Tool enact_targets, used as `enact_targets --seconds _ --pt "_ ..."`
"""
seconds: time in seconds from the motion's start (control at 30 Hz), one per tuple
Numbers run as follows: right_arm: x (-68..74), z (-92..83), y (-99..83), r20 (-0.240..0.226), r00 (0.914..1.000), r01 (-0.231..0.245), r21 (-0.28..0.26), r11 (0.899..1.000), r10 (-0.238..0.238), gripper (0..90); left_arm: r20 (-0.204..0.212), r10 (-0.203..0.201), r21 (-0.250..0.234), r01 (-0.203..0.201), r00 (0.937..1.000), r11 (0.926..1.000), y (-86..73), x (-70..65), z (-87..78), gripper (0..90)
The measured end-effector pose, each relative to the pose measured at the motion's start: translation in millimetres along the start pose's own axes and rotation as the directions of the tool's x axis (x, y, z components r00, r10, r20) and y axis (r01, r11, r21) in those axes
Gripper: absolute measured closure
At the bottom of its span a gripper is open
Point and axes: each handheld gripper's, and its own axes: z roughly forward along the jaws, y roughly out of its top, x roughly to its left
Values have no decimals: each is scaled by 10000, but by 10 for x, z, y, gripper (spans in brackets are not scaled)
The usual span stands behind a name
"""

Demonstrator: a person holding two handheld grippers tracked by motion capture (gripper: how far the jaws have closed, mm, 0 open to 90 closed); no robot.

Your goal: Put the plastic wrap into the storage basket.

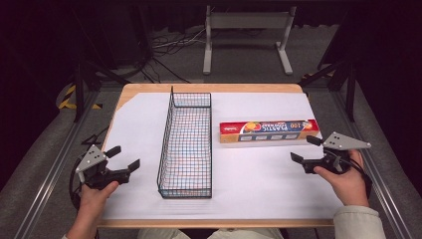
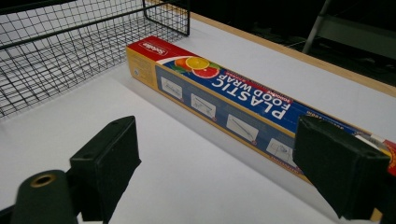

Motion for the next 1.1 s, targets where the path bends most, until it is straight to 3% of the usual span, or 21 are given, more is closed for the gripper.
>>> enact_targets --seconds 0.23,0.57,0.83,1.1 --pt "-119 132 317 -45 9991 430 616 9972 -428 142 13 -21 81 21 10000 10000 -5 0 14 133" --pt "-258 369 649 -324 9987 409 729 9965 -386 131 26 -62 102 62 10000 9999 -19 1 9 134" --pt "-342 507 795 -497 9984 293 872 9958 -250 108 -14 -80 79 80 10000 9999 -25 9 -5 134" --pt "-447 612 914 -387 9978 586 1253 9904 -541 150 -69 -120 97 120 9999 9999 -41 15 -28 134"
